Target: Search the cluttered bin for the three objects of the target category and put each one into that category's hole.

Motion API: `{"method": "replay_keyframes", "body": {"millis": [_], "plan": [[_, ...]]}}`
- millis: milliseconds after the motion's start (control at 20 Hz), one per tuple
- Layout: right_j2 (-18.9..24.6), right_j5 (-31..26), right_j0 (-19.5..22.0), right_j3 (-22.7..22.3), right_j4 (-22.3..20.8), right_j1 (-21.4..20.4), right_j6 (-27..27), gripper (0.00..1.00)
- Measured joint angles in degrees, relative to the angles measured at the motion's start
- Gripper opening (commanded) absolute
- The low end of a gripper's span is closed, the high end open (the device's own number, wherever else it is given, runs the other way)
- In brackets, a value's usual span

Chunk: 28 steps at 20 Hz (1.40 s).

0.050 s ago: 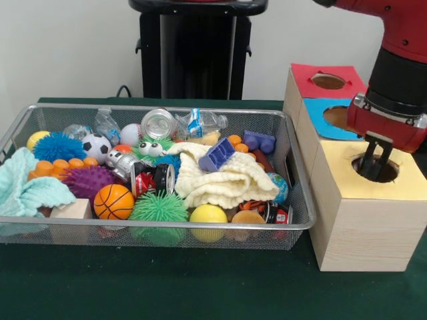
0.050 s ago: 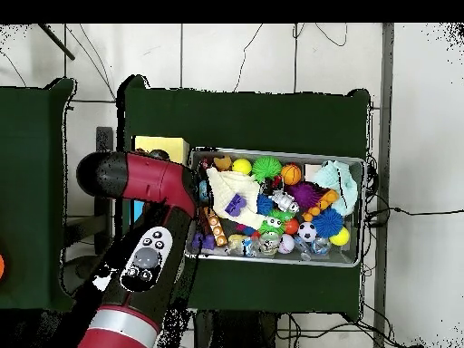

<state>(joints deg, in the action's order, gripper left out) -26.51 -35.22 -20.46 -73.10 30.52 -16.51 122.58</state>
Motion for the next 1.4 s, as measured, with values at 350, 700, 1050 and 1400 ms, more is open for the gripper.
{"method": "replay_keyframes", "body": {"millis": [350, 700, 1050, 1400], "plan": [[0.5, 0.0, 0.6, -0.1, 0.0, -2.9, 0.0, 0.0], [0.7, 0.0, 1.8, -0.1, 0.0, -5.2, 0.0, 0.0], [0.7, -0.2, 4.0, 1.0, -1.4, -6.9, 0.0, 0.0], [0.6, -3.5, 7.3, 3.8, -7.2, -9.7, 0.0, 0.0]]}}
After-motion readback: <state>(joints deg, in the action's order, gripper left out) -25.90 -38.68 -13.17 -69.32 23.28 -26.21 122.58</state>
